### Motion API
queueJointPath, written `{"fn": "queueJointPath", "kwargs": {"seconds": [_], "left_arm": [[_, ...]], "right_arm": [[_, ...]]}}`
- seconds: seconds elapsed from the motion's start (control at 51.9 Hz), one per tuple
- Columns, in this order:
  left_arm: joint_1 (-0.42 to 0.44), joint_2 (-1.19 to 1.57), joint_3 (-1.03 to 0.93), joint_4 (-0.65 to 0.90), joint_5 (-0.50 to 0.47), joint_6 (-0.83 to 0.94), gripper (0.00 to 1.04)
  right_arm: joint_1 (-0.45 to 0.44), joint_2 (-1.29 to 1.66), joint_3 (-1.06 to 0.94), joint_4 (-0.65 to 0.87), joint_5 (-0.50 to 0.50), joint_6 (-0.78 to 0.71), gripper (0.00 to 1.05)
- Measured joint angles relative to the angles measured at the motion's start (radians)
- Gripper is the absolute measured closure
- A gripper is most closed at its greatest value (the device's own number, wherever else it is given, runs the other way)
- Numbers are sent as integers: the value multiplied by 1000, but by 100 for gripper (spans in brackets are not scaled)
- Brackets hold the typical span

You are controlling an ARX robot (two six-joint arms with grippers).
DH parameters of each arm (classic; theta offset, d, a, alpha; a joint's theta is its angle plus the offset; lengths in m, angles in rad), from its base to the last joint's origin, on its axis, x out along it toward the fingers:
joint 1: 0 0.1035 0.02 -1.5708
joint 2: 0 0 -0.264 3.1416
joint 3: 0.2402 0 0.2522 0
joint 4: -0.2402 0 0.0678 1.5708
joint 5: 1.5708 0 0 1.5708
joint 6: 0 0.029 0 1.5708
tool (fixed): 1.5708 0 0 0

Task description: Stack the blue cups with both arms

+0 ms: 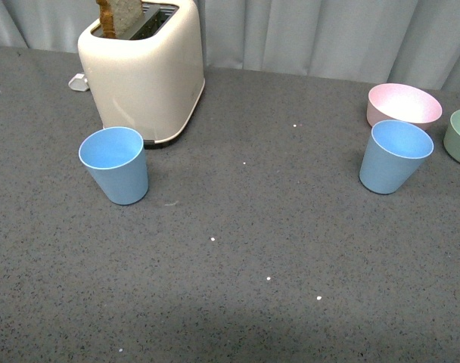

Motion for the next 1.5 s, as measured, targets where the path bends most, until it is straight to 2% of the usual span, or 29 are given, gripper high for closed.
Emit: {"fn": "queueJointPath", "kwargs": {"seconds": [0.751,0.809,0.828,0.886,1.021,1.078,1.136,1.232,1.367,1.502], "left_arm": [[0,0,0,0,0,0,7],[-18,21,14,-47,-60,-30,7],[-43,84,48,-134,-142,-74,7],[-55,192,69,-153,-182,-141,7],[-48,481,119,1,-126,-227,7],[-37,695,182,122,-69,-258,7],[-31,842,241,161,-23,-281,7],[-15,1157,390,141,85,-339,7],[-14,1427,553,102,85,-362,7],[-22,1560,651,75,76,-366,7]], "right_arm": [[0,0,0,0,0,0,10],[0,0,0,0,0,0,10],[0,0,0,0,0,0,10],[0,0,0,0,0,0,10],[0,0,0,0,0,0,10],[0,0,0,0,0,0,10],[0,0,0,0,0,0,10],[0,0,0,0,0,0,10],[0,0,0,0,0,0,10],[0,0,0,0,0,0,10]]}}
